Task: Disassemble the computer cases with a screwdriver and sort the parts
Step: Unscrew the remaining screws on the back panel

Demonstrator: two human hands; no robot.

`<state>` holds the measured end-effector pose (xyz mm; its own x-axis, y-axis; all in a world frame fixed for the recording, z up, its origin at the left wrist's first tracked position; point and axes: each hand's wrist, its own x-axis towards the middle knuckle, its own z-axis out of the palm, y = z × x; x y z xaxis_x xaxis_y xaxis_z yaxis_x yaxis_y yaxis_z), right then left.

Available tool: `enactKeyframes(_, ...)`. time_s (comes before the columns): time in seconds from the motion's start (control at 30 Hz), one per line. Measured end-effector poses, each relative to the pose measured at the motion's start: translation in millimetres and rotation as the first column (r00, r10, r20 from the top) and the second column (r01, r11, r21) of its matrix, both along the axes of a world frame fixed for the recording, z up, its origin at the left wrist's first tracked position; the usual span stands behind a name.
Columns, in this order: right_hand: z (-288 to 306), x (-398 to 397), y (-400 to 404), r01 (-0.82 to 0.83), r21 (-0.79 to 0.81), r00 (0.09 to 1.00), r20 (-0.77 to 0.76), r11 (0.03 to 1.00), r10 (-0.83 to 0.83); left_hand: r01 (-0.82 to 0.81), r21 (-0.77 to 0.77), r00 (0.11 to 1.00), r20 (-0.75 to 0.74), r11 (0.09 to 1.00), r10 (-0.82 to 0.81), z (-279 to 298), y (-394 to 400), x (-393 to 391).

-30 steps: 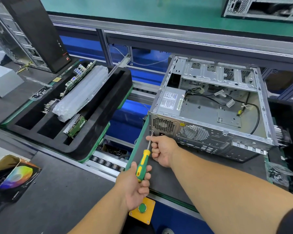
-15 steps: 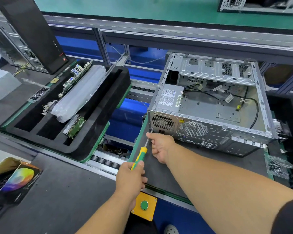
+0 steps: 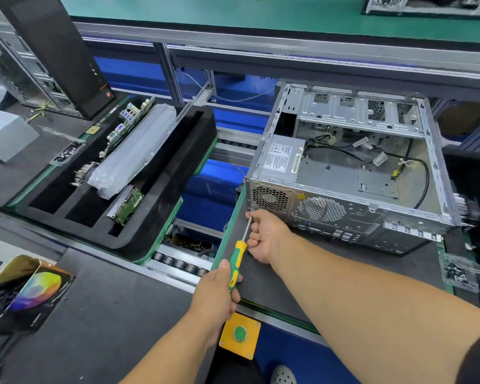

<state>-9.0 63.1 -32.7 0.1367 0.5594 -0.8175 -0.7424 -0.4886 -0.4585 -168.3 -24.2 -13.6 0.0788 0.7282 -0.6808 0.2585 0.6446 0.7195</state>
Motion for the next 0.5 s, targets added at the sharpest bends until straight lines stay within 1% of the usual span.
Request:
enactKeyframes(0.13,0.7,3.4,-11.8,0.097,0.044,0.995,-0.031,0.994,-0.096,0.078,-0.005,0.997,-0.016,0.997,-0.078,-0.2,-4.5,-14.4)
enactKeyframes(0.3,-2.6,35.2,-52.4,0.139,0.108,0.99,0.022,0.984,-0.142,0.137,0.006,0.99,0.014,0.991,-0.137,1.7,-12.0,-24.8)
enactKeyframes(0.4,-1.1,58.1,-78.9,0.146,0.19,0.988,0.019,0.971,-0.152,0.164,0.026,0.985,0.041,0.986,-0.165,6.0,-14.4,-17.0)
enactKeyframes(0.5,0.9,74.6,-96.6,0.156,0.282,0.988,-0.036,0.947,-0.152,0.196,0.04,0.979,0.056,0.98,-0.198,11.0,-18.2,-5.8)
